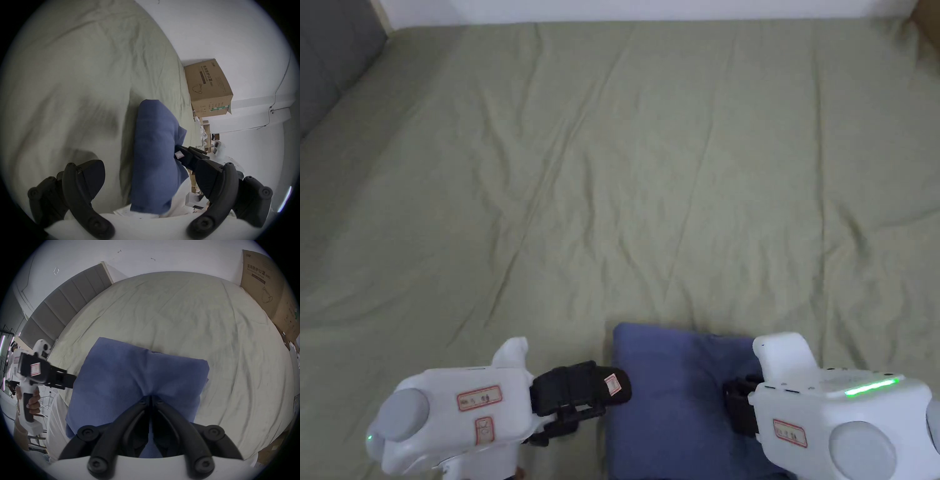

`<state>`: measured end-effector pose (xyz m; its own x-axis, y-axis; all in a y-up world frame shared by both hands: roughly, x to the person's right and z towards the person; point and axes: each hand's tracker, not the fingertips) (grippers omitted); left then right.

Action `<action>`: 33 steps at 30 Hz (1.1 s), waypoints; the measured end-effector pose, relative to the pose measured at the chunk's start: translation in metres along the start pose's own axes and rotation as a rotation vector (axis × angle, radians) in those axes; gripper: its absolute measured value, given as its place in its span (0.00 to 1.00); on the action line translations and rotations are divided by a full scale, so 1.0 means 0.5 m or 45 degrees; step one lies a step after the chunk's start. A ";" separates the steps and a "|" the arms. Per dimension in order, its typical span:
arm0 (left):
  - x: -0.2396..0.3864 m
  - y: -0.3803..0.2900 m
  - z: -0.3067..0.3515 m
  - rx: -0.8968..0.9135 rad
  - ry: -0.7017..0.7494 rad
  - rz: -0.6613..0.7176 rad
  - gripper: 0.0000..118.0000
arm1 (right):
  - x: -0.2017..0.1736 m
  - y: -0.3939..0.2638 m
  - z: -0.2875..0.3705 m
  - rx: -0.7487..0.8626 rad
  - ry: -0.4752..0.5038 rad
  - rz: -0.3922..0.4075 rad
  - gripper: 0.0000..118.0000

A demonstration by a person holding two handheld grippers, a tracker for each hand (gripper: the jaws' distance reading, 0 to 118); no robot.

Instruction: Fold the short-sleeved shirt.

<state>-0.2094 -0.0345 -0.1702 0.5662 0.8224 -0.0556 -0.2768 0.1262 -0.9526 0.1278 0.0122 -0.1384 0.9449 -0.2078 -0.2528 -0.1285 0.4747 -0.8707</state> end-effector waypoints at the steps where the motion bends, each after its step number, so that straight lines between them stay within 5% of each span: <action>1: 0.002 0.008 -0.021 -0.033 0.001 -0.005 0.97 | -0.003 0.000 -0.001 -0.002 -0.007 0.006 0.03; 6: 0.016 0.036 -0.083 -0.100 -0.118 -0.089 0.96 | -0.015 0.000 -0.006 -0.012 -0.038 0.051 0.03; 7: 0.016 0.041 -0.098 -0.116 -0.149 -0.091 0.82 | -0.015 0.001 -0.006 -0.014 -0.039 0.052 0.03; 9: 0.022 0.043 -0.128 -0.177 -0.200 -0.088 0.29 | -0.013 0.003 -0.007 -0.020 -0.036 0.040 0.03; 10: 0.023 0.041 -0.144 -0.180 -0.007 -0.120 0.28 | -0.013 0.004 -0.007 -0.020 -0.043 0.030 0.03; 14: -0.003 0.049 -0.126 -0.210 -0.168 -0.032 0.27 | -0.017 0.011 0.012 -0.022 -0.046 0.005 0.03; 20: -0.023 0.099 0.016 -0.132 0.048 -0.218 0.27 | -0.051 0.049 0.072 0.120 -0.047 -0.002 0.03; 26: -0.077 0.233 0.270 -0.069 0.567 -0.332 0.27 | -0.064 0.062 0.081 0.165 -0.022 -0.013 0.03; 33: -0.130 0.375 0.474 -0.068 1.400 -0.477 0.27 | -0.059 0.057 0.050 0.104 -0.065 -0.072 0.03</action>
<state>-0.4823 0.0670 -0.2743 0.9814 -0.1901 0.0275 0.0689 0.2148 -0.9742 0.1037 0.0534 -0.1449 0.9643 -0.1932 -0.1809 -0.0520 0.5318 -0.8452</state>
